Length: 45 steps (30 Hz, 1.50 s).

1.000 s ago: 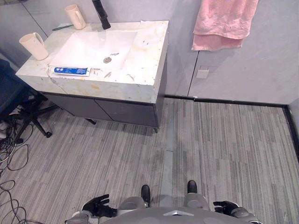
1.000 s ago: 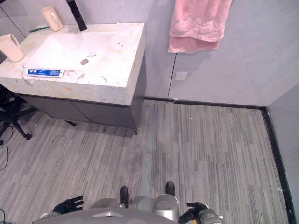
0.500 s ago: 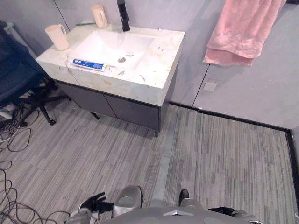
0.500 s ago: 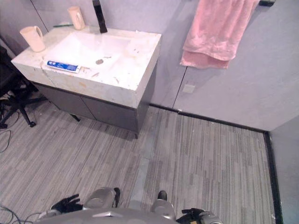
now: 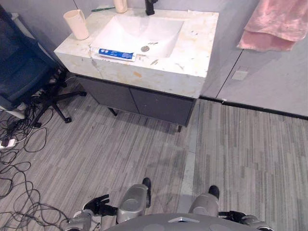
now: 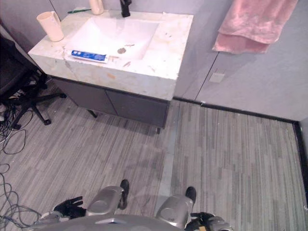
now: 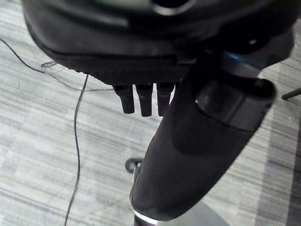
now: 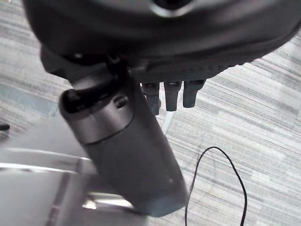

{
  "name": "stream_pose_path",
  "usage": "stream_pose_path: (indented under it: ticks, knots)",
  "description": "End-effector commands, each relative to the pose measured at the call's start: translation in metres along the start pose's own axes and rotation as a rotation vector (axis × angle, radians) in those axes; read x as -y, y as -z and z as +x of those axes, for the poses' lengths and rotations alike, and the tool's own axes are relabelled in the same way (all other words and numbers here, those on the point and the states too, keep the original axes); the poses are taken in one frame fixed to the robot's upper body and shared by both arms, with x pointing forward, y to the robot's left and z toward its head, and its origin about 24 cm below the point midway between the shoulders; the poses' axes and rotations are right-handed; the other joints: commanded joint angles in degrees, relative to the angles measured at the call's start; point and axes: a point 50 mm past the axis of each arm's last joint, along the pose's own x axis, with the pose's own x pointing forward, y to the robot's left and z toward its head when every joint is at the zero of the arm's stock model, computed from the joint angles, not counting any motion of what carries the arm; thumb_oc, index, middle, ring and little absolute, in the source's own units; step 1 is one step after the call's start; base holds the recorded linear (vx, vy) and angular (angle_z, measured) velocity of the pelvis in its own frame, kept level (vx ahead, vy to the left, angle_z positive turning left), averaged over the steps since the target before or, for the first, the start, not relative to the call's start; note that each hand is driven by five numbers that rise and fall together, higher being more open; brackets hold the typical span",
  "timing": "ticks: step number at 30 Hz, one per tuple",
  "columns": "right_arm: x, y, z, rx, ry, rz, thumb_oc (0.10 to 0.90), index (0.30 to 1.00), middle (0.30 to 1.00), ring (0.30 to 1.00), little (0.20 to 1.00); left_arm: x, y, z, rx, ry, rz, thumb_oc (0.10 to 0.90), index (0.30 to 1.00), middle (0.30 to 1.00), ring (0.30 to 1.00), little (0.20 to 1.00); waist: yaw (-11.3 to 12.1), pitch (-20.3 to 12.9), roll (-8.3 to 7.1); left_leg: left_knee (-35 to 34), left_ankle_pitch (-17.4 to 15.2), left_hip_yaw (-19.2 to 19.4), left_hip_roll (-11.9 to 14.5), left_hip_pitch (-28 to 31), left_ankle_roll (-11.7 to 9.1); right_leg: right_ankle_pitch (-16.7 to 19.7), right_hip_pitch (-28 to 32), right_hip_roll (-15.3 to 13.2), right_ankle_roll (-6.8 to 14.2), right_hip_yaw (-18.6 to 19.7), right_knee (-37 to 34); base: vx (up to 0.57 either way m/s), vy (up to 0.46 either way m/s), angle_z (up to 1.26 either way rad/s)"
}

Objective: Organize the bathroom.

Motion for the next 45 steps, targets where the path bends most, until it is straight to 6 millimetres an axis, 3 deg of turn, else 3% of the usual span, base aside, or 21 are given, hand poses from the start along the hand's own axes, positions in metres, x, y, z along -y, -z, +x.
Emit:
stream_pose_path:
  ticks: [1, 2, 4, 6, 7, 10, 11, 12, 15, 17, 19, 21, 24, 26, 28, 31, 34, 38, 41, 44, 45]
  knots:
    - [0.030, -0.030, -0.008, 0.105, 0.049, -0.066, 0.800, 0.900, 0.900, 0.900, 0.900, -0.030, 0.018, -0.011, -0.010, -0.071, -0.007, 0.800, 0.900, 0.900, 0.900, 0.900, 2.5, -0.2, 2.28, -9.4, 2.4, 2.7, 3.2, 5.8, -0.6, -14.4, 3.8, 2.0, 9.3, -9.4, 11.3, 0.14, 0.191, -0.90]
    - [0.031, -0.030, -0.009, 0.103, 0.045, -0.079, 0.800, 0.900, 0.900, 0.900, 0.900, -0.033, 0.021, -0.013, -0.017, -0.085, -0.013, 0.800, 0.900, 0.900, 0.900, 0.900, 2.1, -0.3, 2.14, -10.0, 2.6, 3.1, 2.8, 6.4, -0.5, -16.3, 3.2, 5.7, 9.1, -9.1, 11.4, 0.13, 0.058, -1.04]
    - [0.033, -0.023, -0.009, 0.092, 0.044, -0.075, 0.800, 0.900, 0.900, 0.900, 0.900, -0.037, 0.014, -0.013, 0.001, -0.101, 0.016, 0.800, 0.900, 0.900, 0.900, 0.900, -1.0, -0.6, 0.19, -8.8, 0.9, 0.7, -0.1, 6.5, -0.4, -18.7, -0.8, 17.4, 8.9, -7.3, 3.7, 0.18, -0.091, -0.80]
    - [0.033, -0.018, -0.009, 0.088, 0.044, -0.066, 0.800, 0.900, 0.900, 0.900, 0.900, -0.037, 0.007, -0.012, 0.019, -0.106, 0.010, 0.800, 0.900, 0.900, 0.900, 0.900, -2.4, -0.7, -0.66, -8.3, -0.5, -0.5, -1.8, 7.0, 0.3, -16.8, -3.4, 19.6, 9.2, -6.8, 1.1, 0.16, -0.088, 0.20]
    - [0.032, -0.013, -0.009, 0.078, 0.036, -0.065, 0.800, 0.900, 0.900, 0.900, 0.900, -0.038, 0.000, -0.011, 0.037, -0.109, 0.015, 0.800, 0.900, 0.900, 0.900, 0.900, -3.2, -0.7, -1.23, -7.9, -1.9, -1.1, -3.3, 8.0, 1.6, -13.3, -6.3, 19.7, 9.9, -6.8, 2.3, 0.14, -0.076, 0.61]
    - [0.031, -0.011, -0.008, 0.068, 0.026, -0.065, 0.800, 0.900, 0.900, 0.900, 0.900, -0.037, -0.006, -0.010, 0.050, -0.105, 0.008, 0.800, 0.900, 0.900, 0.900, 0.900, -3.2, -1.5, -0.69, -6.5, -1.4, -1.6, -2.8, 7.7, 0.9, -18.6, -2.4, 22.2, 7.1, -6.6, 0.4, 0.15, -0.123, 0.60]
    - [0.032, -0.008, -0.008, 0.058, 0.028, -0.058, 0.800, 0.900, 0.900, 0.900, 0.900, -0.033, -0.009, -0.009, 0.051, -0.078, 0.022, 0.800, 0.900, 0.900, 0.900, 0.900, -3.2, -2.2, -0.35, -2.8, -0.1, -2.0, -2.5, 7.2, -0.5, -20.8, 0.6, 23.1, 5.5, -7.0, -1.4, 0.08, -0.064, 0.25]
    - [0.032, -0.008, -0.008, 0.058, 0.028, -0.058, 0.800, 0.900, 0.900, 0.900, 0.900, -0.033, -0.009, -0.009, 0.051, -0.078, 0.022, 0.800, 0.900, 0.900, 0.900, 0.900, -3.2, -2.2, -0.35, -2.8, -0.1, -2.0, -2.5, 7.2, -0.5, -20.8, 0.6, 23.1, 5.5, -7.0, -1.4, 0.10, -0.046, 0.17]
    - [0.036, -0.008, -0.009, 0.035, 0.047, -0.063, 0.800, 0.900, 0.900, 0.900, 0.900, -0.024, -0.014, -0.007, 0.049, -0.025, 0.017, 0.800, 0.900, 0.900, 0.900, 0.900, -3.1, -2.4, -0.36, 8.7, 5.9, -2.0, -0.8, 1.3, -3.4, -22.7, 4.5, 22.5, 3.4, -7.2, -3.5, 0.06, 0.011, 0.29]
    - [0.037, -0.010, -0.009, 0.039, 0.055, -0.058, 0.800, 0.900, 0.900, 0.900, 0.900, -0.022, -0.014, -0.006, 0.044, -0.014, 0.019, 0.800, 0.900, 0.900, 0.900, 0.900, -3.0, -2.2, -0.30, 8.9, 6.1, -1.7, 0.6, 0.6, -3.3, -23.0, 5.2, 22.1, 3.2, -7.2, -3.7, 0.05, 0.057, 0.15]
    - [0.036, -0.013, -0.009, 0.035, 0.050, -0.082, 0.800, 0.900, 0.900, 0.900, 0.900, -0.020, -0.004, -0.006, 0.025, -0.005, 0.014, 0.800, 0.900, 0.900, 0.900, 0.900, -3.5, -2.8, 0.00, 1.0, 7.4, -0.9, 7.0, 3.9, -3.4, -24.5, 5.8, 21.7, 2.9, -7.0, -3.5, 0.14, 0.211, -0.24]
    - [0.034, -0.010, -0.008, 0.028, 0.050, -0.078, 0.800, 0.900, 0.900, 0.900, 0.900, -0.018, 0.003, -0.007, 0.013, -0.006, 0.032, 0.800, 0.900, 0.900, 0.900, 0.900, -3.8, -3.9, 0.66, -8.4, 14.0, -2.4, 15.0, 6.4, -5.7, -26.3, 6.0, 21.7, 3.0, -6.0, -2.5, 0.16, 0.303, -0.41]
    - [0.036, -0.006, -0.009, 0.021, 0.049, -0.081, 0.800, 0.900, 0.900, 0.900, 0.900, -0.018, 0.006, -0.007, 0.009, -0.004, 0.054, 0.800, 0.900, 0.900, 0.900, 0.900, -3.8, -4.1, 0.72, -11.5, 18.0, -3.5, 18.9, 6.7, -7.1, -27.2, 6.2, 21.0, 3.0, -5.3, -1.8, 0.09, 0.195, 0.00]
    - [0.038, -0.006, -0.009, 0.015, 0.053, -0.095, 0.800, 0.900, 0.900, 0.900, 0.900, -0.017, 0.008, -0.008, 0.003, -0.005, 0.066, 0.800, 0.900, 0.900, 0.900, 0.900, -3.2, -4.0, 1.38, -14.7, 20.2, -7.0, 20.6, 6.2, -8.1, -27.7, 6.1, 19.6, 3.8, -3.6, -1.1, 0.20, 0.390, 0.20]
    - [0.041, -0.007, -0.010, 0.014, 0.063, -0.103, 0.800, 0.900, 0.900, 0.900, 0.900, -0.016, 0.012, -0.008, -0.007, -0.005, 0.070, 0.800, 0.900, 0.900, 0.900, 0.900, -2.6, -3.6, 2.37, -14.4, 18.8, -9.7, 18.9, 4.9, -8.0, -28.2, 6.0, 18.3, 4.5, -1.6, 0.0, 0.20, 0.346, -0.08]
    - [0.043, -0.009, -0.010, 0.016, 0.075, -0.087, 0.800, 0.900, 0.900, 0.900, 0.900, -0.016, 0.001, -0.006, -0.006, 0.004, 0.096, 0.800, 0.900, 0.900, 0.900, 0.900, -3.1, -3.3, 3.76, -12.4, 10.2, -3.5, 15.2, 5.1, -7.5, -27.6, 5.7, 13.8, 7.0, -3.0, 2.2, 0.14, 0.382, -0.35]
    - [0.040, -0.008, -0.010, 0.020, 0.073, -0.081, 0.800, 0.900, 0.900, 0.900, 0.900, -0.018, -0.010, -0.005, 0.016, 0.011, 0.124, 0.800, 0.900, 0.900, 0.900, 0.900, -3.2, -2.5, 3.53, -10.0, 7.1, -2.7, 11.2, 4.2, -6.1, -26.0, 5.3, 10.4, 9.3, -2.5, 3.0, 0.08, 0.335, 0.23]
    - [0.036, -0.009, -0.009, 0.035, 0.077, -0.067, 0.800, 0.900, 0.900, 0.900, 0.900, -0.024, -0.009, -0.007, 0.022, -0.007, 0.121, 0.800, 0.900, 0.900, 0.900, 0.900, -2.7, -2.0, 2.58, -9.4, 4.8, -2.8, 8.2, 4.8, -4.1, -23.1, 5.9, 7.8, 10.3, -1.8, 2.2, 0.08, 0.264, 0.24]
    - [0.032, -0.005, -0.008, 0.030, 0.066, -0.085, 0.800, 0.900, 0.900, 0.900, 0.900, -0.031, -0.003, -0.010, 0.021, -0.018, 0.121, 0.800, 0.900, 0.900, 0.900, 0.900, -1.4, -2.2, 1.52, -9.9, 3.9, -2.5, 6.0, 5.6, -2.1, -18.4, 6.2, 6.0, 10.5, -1.3, 3.4, 0.08, 0.154, -0.06]
    - [0.032, -0.003, -0.008, 0.026, 0.063, -0.086, 0.800, 0.900, 0.900, 0.900, 0.900, -0.033, 0.000, -0.011, 0.014, -0.024, 0.121, 0.800, 0.900, 0.900, 0.900, 0.900, -0.8, -2.5, 1.22, -10.4, 3.6, -2.2, 5.3, 6.1, -1.4, -15.5, 5.7, 5.1, 10.4, -1.4, 5.6, 0.05, 0.064, -0.21]
    - [0.032, -0.001, -0.009, 0.018, 0.061, -0.087, 0.800, 0.900, 0.900, 0.900, 0.900, -0.035, 0.003, -0.012, 0.005, -0.033, 0.119, 0.800, 0.900, 0.900, 0.900, 0.900, -0.5, -2.6, 1.29, -10.7, 3.1, -1.8, 4.9, 6.7, -0.7, -13.2, 4.0, 4.9, 10.4, -1.1, 10.1, 0.04, 0.050, -0.19]
